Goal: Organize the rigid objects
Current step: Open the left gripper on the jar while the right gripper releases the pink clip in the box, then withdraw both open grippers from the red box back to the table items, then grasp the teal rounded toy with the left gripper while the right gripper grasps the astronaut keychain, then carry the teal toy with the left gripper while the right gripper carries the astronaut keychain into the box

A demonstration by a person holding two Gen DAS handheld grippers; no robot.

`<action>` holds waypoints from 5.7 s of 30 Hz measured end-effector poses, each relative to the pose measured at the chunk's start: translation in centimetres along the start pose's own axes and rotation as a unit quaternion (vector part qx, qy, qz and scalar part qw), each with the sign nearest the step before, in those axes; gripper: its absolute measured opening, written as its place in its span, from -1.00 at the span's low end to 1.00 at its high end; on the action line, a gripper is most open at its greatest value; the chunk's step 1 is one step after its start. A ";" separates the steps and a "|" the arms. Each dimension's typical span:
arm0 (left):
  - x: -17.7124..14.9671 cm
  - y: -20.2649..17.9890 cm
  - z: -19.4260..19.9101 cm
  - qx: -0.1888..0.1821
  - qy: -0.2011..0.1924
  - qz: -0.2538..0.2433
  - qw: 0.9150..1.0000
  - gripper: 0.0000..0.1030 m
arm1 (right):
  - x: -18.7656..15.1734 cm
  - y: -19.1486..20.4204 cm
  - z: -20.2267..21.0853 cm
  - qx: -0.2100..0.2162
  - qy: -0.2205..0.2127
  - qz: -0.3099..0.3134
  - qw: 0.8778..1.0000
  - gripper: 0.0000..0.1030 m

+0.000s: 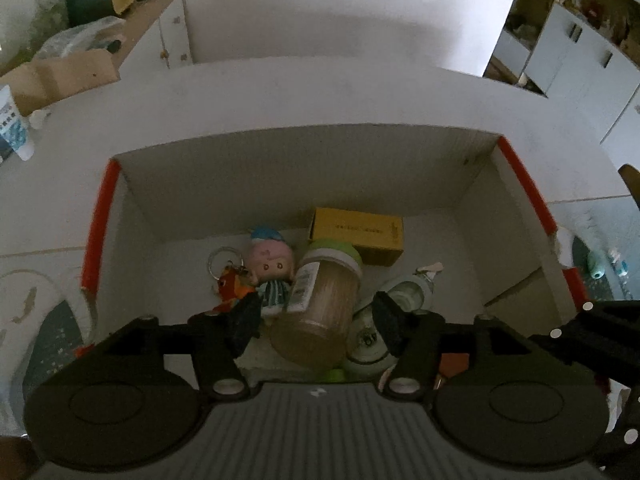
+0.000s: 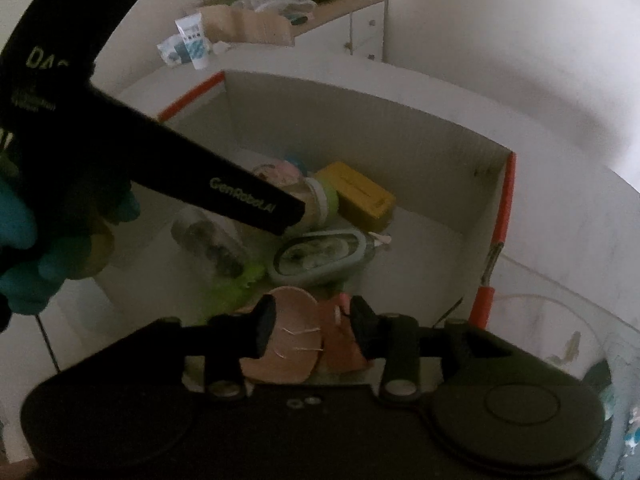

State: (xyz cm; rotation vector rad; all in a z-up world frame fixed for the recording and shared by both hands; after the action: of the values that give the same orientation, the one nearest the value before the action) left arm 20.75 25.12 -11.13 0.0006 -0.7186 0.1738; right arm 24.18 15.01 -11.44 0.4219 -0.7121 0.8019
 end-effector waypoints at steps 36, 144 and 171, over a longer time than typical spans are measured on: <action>-1.4 -10.4 12.8 0.012 -0.123 0.015 0.992 0.39 | -4.3 -7.5 16.1 0.020 -0.127 -0.067 0.989 0.78; -3.0 -32.5 -1.9 -0.059 -0.042 -0.070 0.995 -0.41 | -14.5 -26.5 16.7 -0.070 -0.087 -0.118 0.987 -0.48; 0.0 -20.1 9.0 -0.028 -0.111 -0.048 0.992 -0.41 | -4.7 -14.1 18.5 -0.041 -0.167 -0.077 0.982 -0.48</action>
State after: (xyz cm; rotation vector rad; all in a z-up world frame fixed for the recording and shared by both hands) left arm 18.07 4.73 -3.11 0.0001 -0.9444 0.0621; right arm 25.10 -7.13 -3.06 0.5363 -1.0089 0.5575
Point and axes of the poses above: each gripper's, at about its wrist camera, not at the fingertips, and z roughly against the way its jaws point, y to its left, x to its top, the point moved 1 cm from there along -z, roughly the way its jaws point, and after that the axes turned 10 degrees about -y, right-handed, at the moved point
